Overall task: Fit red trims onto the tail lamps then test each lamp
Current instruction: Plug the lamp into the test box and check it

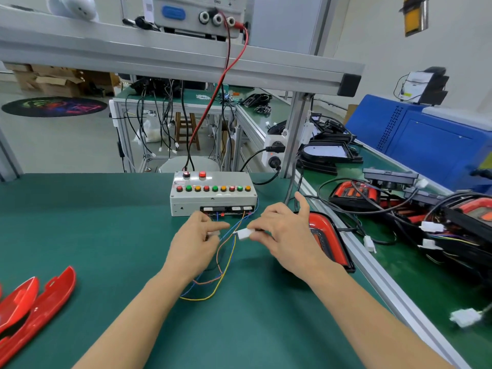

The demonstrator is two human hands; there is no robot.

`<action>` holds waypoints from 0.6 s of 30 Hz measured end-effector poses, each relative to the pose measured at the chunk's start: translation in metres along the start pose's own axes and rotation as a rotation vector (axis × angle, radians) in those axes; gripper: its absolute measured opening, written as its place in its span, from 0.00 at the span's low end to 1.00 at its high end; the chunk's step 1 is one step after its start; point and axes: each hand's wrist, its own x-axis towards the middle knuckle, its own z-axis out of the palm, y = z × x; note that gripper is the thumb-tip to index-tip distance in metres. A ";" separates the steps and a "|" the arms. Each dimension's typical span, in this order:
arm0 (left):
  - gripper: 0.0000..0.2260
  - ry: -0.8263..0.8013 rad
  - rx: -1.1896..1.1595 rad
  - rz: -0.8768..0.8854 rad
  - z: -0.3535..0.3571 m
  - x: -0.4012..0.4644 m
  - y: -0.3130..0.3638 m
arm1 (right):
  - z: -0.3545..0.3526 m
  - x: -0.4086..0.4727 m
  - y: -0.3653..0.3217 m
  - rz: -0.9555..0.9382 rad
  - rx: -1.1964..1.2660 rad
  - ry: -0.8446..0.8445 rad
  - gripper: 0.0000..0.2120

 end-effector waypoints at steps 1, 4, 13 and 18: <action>0.17 0.015 0.074 -0.002 0.000 0.002 -0.005 | -0.001 -0.001 0.001 -0.004 -0.016 -0.014 0.06; 0.17 0.066 0.336 -0.037 -0.002 0.006 -0.013 | 0.000 -0.005 0.003 -0.037 -0.080 -0.093 0.08; 0.12 -0.123 -0.154 0.079 0.022 0.000 0.034 | 0.011 -0.015 0.008 -0.108 -0.100 -0.367 0.11; 0.17 -0.352 -0.540 -0.175 0.046 -0.005 0.049 | 0.001 -0.025 0.014 -0.036 -0.001 -0.192 0.13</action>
